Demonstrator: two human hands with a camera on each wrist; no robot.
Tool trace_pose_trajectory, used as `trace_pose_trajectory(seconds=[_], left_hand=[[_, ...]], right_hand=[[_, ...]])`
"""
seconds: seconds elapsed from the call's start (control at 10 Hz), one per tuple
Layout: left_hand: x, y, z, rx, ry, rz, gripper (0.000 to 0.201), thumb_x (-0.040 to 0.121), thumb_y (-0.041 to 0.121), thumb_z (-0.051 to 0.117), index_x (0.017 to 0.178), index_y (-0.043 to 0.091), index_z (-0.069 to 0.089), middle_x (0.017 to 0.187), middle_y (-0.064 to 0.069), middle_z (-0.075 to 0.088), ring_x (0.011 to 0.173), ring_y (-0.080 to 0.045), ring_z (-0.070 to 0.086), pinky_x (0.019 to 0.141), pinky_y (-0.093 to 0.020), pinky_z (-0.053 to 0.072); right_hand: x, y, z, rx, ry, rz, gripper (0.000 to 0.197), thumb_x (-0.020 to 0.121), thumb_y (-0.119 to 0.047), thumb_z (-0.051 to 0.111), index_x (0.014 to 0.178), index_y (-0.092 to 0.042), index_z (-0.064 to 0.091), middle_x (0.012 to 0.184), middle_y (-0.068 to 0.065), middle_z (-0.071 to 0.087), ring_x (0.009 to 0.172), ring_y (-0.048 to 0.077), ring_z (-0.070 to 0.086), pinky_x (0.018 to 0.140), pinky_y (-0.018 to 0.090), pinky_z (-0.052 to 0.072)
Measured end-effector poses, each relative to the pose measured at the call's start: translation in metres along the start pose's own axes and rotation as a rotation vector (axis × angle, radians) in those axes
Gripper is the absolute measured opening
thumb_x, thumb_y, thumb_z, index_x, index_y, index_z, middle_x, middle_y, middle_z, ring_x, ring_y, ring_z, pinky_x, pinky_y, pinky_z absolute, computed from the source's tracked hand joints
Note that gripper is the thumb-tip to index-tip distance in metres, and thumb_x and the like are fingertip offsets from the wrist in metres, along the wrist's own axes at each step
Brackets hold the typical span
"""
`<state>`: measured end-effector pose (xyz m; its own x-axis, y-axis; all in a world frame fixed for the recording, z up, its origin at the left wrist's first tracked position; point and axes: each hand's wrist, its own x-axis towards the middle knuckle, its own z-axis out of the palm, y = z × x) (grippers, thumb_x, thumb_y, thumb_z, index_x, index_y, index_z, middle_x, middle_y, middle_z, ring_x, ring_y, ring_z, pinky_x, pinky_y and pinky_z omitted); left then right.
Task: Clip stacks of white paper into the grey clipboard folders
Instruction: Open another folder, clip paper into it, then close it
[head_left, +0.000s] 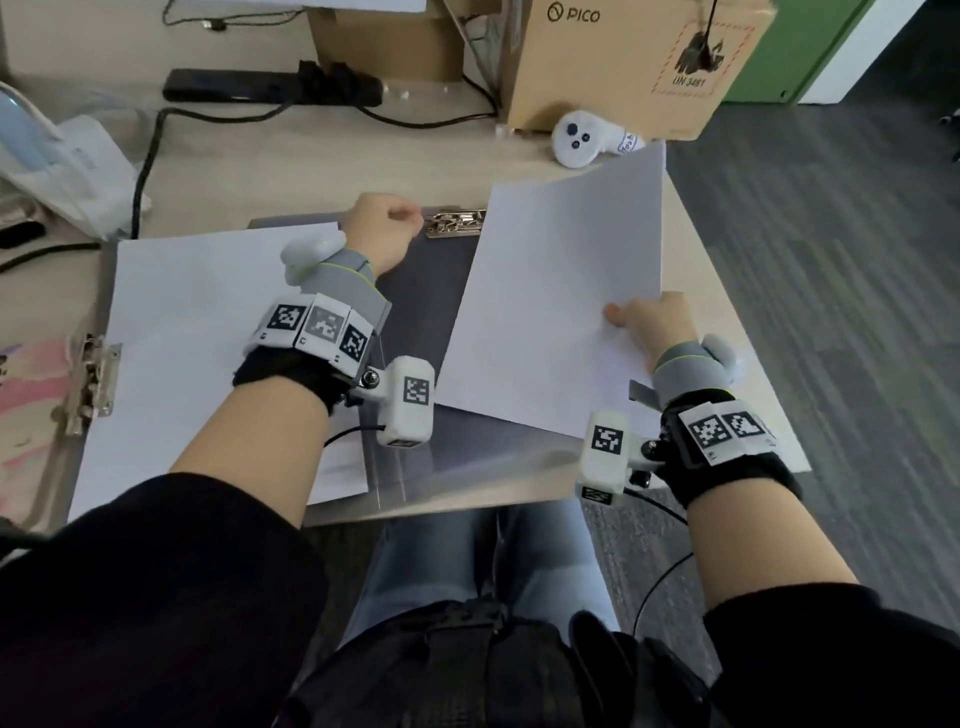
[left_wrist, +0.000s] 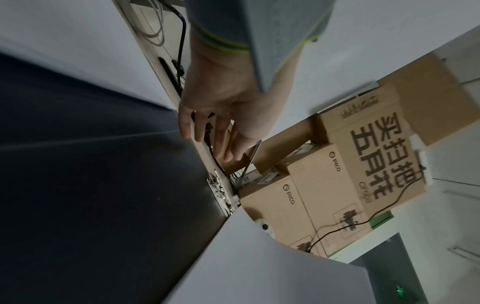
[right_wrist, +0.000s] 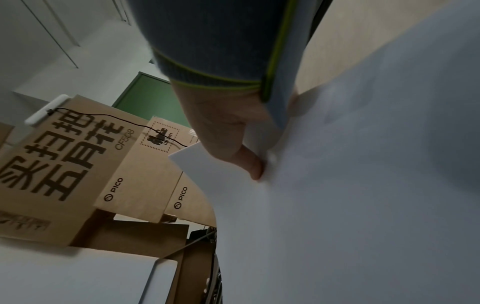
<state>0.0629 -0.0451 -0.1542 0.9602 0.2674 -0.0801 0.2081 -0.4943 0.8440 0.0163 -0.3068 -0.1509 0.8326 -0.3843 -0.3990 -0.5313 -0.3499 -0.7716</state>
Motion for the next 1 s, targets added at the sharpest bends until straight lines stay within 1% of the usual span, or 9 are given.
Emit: trace_pose_trajectory(seconds=[0.2, 0.3, 0.4, 0.5, 0.6, 0.7, 0.8, 0.9, 1.0], left_hand=[[0.034, 0.003, 0.018, 0.125, 0.019, -0.014, 0.028, 0.088, 0.027, 0.055, 0.106, 0.012, 0.071, 0.114, -0.013, 0.07, 0.11, -0.031, 0.061, 0.093, -0.031, 0.046], [0.041, -0.001, 0.022, 0.077, 0.086, -0.041, 0.024, 0.084, 0.024, 0.063, 0.101, 0.011, 0.073, 0.108, -0.011, 0.072, 0.105, -0.025, 0.065, 0.085, -0.023, 0.047], [0.044, -0.007, 0.023, 0.027, 0.131, -0.067, 0.022, 0.079, 0.021, 0.068, 0.098, 0.013, 0.075, 0.105, -0.008, 0.074, 0.1, -0.019, 0.067, 0.071, -0.014, 0.044], [0.047, -0.006, 0.023, 0.022, 0.13, -0.108, 0.021, 0.076, 0.023, 0.071, 0.094, 0.016, 0.075, 0.101, -0.005, 0.074, 0.091, -0.017, 0.067, 0.073, -0.017, 0.043], [0.051, -0.005, 0.024, 0.057, 0.146, -0.162, 0.02, 0.074, 0.023, 0.073, 0.091, 0.014, 0.075, 0.098, -0.005, 0.074, 0.078, -0.015, 0.059, 0.07, -0.021, 0.042], [0.052, -0.005, 0.026, 0.104, 0.144, -0.162, 0.018, 0.072, 0.022, 0.073, 0.086, 0.012, 0.075, 0.096, -0.008, 0.075, 0.076, -0.022, 0.058, 0.071, -0.026, 0.049], [0.05, -0.005, 0.031, 0.19, 0.091, -0.16, 0.016, 0.071, 0.027, 0.072, 0.082, 0.016, 0.075, 0.094, -0.009, 0.074, 0.098, -0.027, 0.062, 0.083, -0.03, 0.053], [0.049, -0.008, 0.034, 0.222, 0.081, -0.131, 0.013, 0.071, 0.029, 0.071, 0.077, 0.018, 0.075, 0.087, -0.007, 0.071, 0.108, -0.03, 0.056, 0.087, -0.034, 0.052], [0.046, -0.01, 0.034, 0.219, 0.069, -0.112, 0.011, 0.069, 0.028, 0.07, 0.06, 0.024, 0.067, 0.089, -0.006, 0.07, 0.108, -0.029, 0.056, 0.083, -0.032, 0.052]], right_hand=[[0.017, -0.009, 0.005, -0.045, 0.037, 0.05, 0.037, 0.089, -0.012, 0.056, 0.122, 0.001, 0.045, 0.133, 0.019, 0.052, 0.091, 0.022, 0.045, 0.085, 0.033, 0.043], [0.024, -0.004, 0.005, -0.013, 0.041, 0.066, 0.042, 0.086, -0.009, 0.058, 0.124, 0.003, 0.044, 0.12, 0.019, 0.06, 0.09, 0.021, 0.047, 0.077, 0.028, 0.038], [0.023, -0.002, 0.006, 0.044, 0.044, 0.079, 0.02, 0.086, -0.004, 0.057, 0.106, -0.002, 0.052, 0.077, 0.006, 0.056, 0.086, 0.019, 0.046, 0.07, 0.025, 0.038], [0.019, 0.0, 0.007, 0.076, 0.058, 0.072, 0.007, 0.084, -0.002, 0.057, 0.08, -0.006, 0.054, 0.067, 0.003, 0.049, 0.083, 0.021, 0.047, 0.069, 0.028, 0.039], [0.022, 0.002, 0.009, 0.086, 0.067, 0.054, 0.011, 0.081, -0.002, 0.058, 0.075, -0.008, 0.052, 0.067, 0.003, 0.051, 0.079, 0.023, 0.049, 0.068, 0.03, 0.04], [0.024, 0.004, 0.011, 0.093, 0.071, 0.049, 0.013, 0.08, -0.003, 0.058, 0.071, -0.009, 0.051, 0.066, 0.004, 0.051, 0.076, 0.023, 0.049, 0.062, 0.03, 0.041], [0.026, 0.005, 0.014, 0.075, 0.083, 0.028, 0.024, 0.078, -0.003, 0.058, 0.059, -0.013, 0.048, 0.059, 0.001, 0.047, 0.071, 0.024, 0.048, 0.062, 0.029, 0.04], [0.027, 0.007, 0.017, 0.051, 0.093, -0.001, 0.008, 0.078, -0.006, 0.058, 0.07, -0.008, 0.056, 0.059, -0.001, 0.049, 0.069, 0.025, 0.049, 0.06, 0.027, 0.04], [0.028, 0.009, 0.018, 0.033, 0.098, -0.014, 0.014, 0.079, -0.008, 0.058, 0.065, -0.01, 0.054, 0.06, 0.0, 0.051, 0.069, 0.026, 0.051, 0.062, 0.027, 0.04]])
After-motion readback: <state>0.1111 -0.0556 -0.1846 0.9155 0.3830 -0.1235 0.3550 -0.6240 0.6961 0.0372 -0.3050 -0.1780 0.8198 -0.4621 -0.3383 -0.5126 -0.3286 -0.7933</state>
